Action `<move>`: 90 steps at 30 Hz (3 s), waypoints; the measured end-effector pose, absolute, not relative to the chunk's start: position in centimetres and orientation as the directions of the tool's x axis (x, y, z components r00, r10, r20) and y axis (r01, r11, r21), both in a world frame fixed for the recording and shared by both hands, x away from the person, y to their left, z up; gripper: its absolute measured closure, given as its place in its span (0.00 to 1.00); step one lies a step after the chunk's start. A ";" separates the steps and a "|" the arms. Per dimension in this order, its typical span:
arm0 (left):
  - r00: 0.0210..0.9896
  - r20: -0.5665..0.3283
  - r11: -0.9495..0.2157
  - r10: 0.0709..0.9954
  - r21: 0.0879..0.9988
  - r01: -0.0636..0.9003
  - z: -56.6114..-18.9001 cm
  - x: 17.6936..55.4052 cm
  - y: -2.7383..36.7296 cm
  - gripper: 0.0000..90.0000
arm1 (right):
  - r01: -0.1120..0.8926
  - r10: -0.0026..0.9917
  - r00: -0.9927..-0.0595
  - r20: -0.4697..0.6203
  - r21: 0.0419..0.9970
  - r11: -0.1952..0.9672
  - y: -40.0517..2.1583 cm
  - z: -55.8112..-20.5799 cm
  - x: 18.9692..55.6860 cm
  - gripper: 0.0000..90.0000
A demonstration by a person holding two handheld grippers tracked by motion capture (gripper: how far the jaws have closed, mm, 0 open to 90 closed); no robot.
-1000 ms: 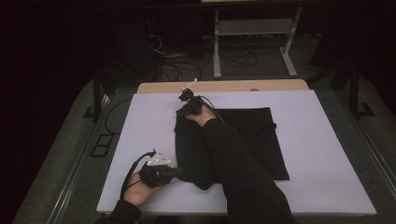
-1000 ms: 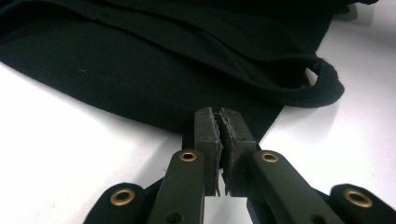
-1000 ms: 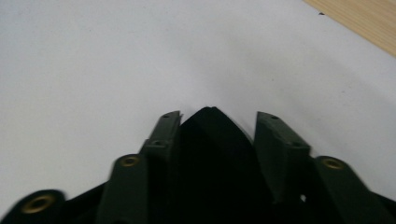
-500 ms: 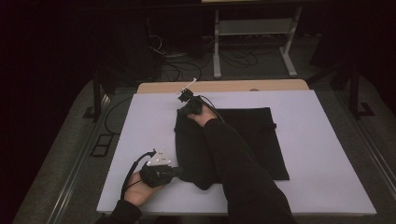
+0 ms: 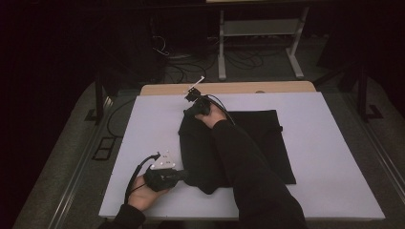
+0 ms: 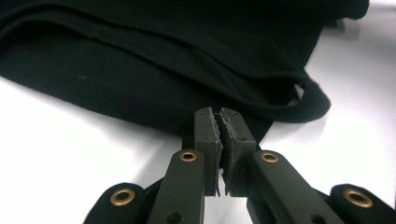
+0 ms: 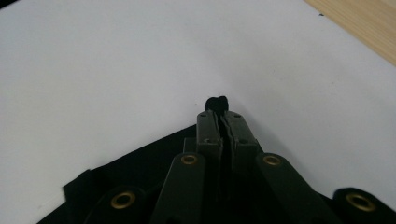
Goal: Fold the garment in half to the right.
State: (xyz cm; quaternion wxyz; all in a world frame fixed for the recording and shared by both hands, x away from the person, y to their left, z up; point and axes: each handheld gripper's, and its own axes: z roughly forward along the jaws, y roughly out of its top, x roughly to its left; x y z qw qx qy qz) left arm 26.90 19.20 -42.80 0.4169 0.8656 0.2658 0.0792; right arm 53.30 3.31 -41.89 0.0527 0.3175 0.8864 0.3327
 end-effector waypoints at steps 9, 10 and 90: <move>0.857 -0.046 -0.527 0.512 0.772 0.356 -41.8 26.7 18.8 0.94 | 0.508 0.594 -0.797 0.111 0.654 0.560 2.1 -39.8 52.7 0.94; 0.858 -0.041 -0.528 0.512 0.773 0.352 -41.7 26.7 18.7 0.94 | 0.510 0.596 -0.795 0.110 0.654 0.559 2.0 -39.6 52.6 0.94; 0.958 0.091 -0.552 0.273 0.830 0.078 -34.4 29.9 3.4 0.94 | 0.540 0.752 -0.651 0.104 0.759 0.363 -16.7 -33.6 50.4 0.94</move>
